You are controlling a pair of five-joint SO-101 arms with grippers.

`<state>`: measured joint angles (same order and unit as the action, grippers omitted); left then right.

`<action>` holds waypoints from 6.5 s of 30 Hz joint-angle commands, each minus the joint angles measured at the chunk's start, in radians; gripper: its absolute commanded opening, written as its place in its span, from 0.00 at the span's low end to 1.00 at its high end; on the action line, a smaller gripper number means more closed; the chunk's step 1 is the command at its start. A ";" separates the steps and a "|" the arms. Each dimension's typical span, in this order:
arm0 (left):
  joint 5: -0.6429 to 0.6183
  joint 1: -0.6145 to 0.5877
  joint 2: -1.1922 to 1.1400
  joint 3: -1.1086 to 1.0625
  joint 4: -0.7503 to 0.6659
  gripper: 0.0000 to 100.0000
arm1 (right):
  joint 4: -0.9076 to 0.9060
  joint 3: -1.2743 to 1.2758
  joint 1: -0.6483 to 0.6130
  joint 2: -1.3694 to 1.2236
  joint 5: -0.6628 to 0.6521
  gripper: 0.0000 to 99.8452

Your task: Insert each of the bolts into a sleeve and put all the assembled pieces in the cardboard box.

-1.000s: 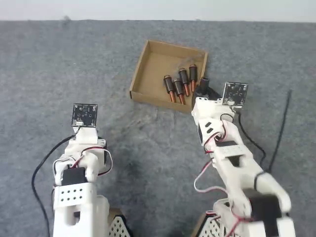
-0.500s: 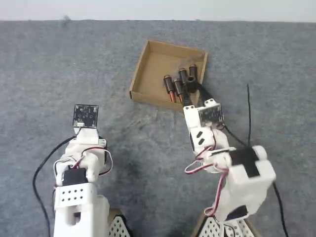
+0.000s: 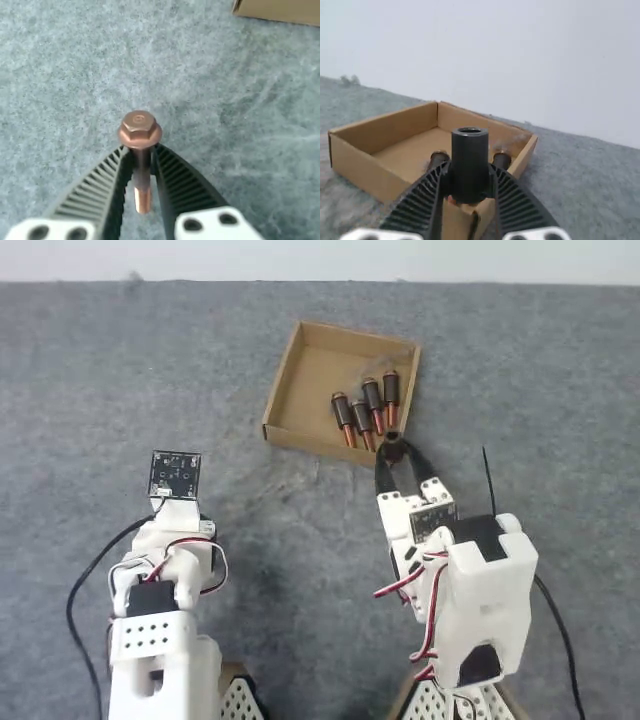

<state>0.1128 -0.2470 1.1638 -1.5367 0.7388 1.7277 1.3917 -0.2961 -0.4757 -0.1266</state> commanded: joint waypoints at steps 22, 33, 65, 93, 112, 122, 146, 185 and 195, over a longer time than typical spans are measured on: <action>0.006 0.000 0.037 0.016 -0.031 0.01 | 0.028 0.227 0.008 0.159 0.137 0.01; 0.003 0.086 0.037 -0.041 -0.368 0.01 | 0.024 0.227 -0.012 0.156 0.133 0.01; -0.611 0.448 0.028 0.205 -0.747 0.01 | 0.030 0.227 -0.016 0.157 0.135 0.01; -0.609 0.608 -0.420 0.315 -0.937 0.01 | 0.022 0.157 -0.213 0.154 0.135 0.01; -0.431 0.689 -0.468 0.366 -0.838 0.01 | 0.004 0.127 -0.216 0.113 0.133 0.01; -0.431 0.717 -0.331 0.348 -0.710 0.01 | 0.004 0.126 -0.209 0.113 0.133 0.01; -0.387 0.686 -0.272 0.302 -0.678 0.01 | 0.004 0.133 -0.196 0.120 0.133 0.01; -0.388 0.710 -0.338 0.318 -0.605 0.01 | 0.027 0.149 -0.194 0.117 0.060 0.01; -0.388 0.763 -0.479 0.331 -0.606 0.01 | 0.030 0.147 -0.170 0.120 0.063 0.01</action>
<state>-0.2862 0.5017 0.6866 -1.2528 0.1343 1.7277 1.5482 -0.4910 -0.3744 -0.0499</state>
